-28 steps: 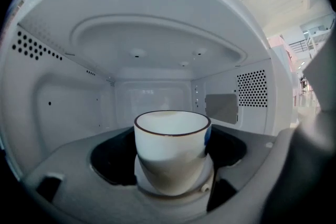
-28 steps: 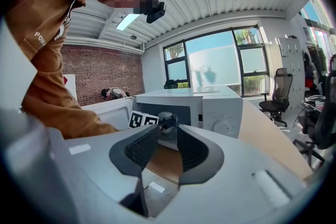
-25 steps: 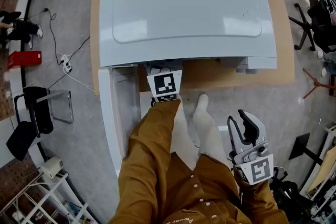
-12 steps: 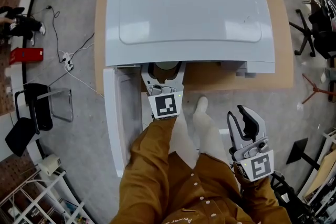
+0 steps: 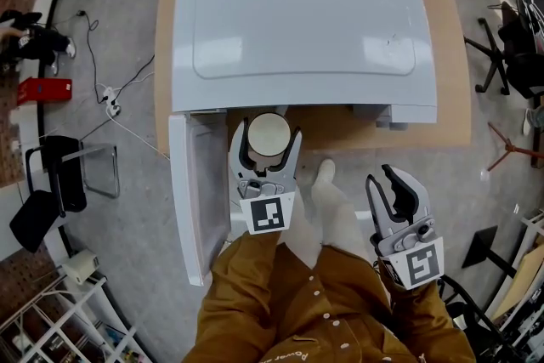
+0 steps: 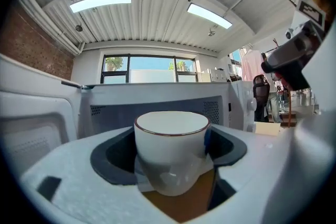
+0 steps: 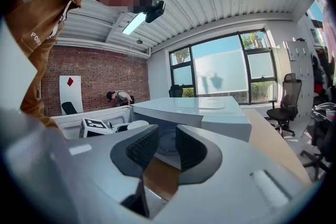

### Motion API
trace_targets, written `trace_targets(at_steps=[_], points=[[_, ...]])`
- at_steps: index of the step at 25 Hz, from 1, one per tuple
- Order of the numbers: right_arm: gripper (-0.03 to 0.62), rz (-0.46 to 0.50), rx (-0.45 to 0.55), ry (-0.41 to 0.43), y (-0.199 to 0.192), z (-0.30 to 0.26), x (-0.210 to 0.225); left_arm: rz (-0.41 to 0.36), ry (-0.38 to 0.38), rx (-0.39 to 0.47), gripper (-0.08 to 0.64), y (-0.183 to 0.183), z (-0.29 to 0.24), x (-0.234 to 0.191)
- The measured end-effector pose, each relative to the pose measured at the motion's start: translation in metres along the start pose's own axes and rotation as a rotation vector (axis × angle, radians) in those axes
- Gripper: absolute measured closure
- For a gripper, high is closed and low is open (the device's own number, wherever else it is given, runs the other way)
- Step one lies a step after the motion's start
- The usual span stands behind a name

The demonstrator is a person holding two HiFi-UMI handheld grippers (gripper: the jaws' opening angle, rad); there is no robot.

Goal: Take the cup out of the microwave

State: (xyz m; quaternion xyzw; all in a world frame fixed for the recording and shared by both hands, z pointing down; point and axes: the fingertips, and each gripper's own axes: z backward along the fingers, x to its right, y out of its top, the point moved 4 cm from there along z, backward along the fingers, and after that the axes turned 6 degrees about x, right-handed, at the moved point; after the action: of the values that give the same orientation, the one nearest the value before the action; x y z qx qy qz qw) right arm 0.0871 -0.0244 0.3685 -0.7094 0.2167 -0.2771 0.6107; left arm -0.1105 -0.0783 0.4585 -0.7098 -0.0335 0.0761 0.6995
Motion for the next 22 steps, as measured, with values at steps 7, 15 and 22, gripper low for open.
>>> trace_targets(at_steps=[7,15,22], points=[[0.536,0.013,0.000,0.006,0.014,-0.005,0.007,-0.025,-0.029,-0.045,0.175,0.041,0.031,0.017],[0.586,0.069,0.035,0.030,0.052,-0.012,0.009,-0.028,-0.043,-0.024,0.175,0.095,0.045,0.025],[0.586,0.076,0.099,0.039,0.075,-0.017,0.006,-0.043,-0.045,0.033,0.175,0.135,0.031,0.025]])
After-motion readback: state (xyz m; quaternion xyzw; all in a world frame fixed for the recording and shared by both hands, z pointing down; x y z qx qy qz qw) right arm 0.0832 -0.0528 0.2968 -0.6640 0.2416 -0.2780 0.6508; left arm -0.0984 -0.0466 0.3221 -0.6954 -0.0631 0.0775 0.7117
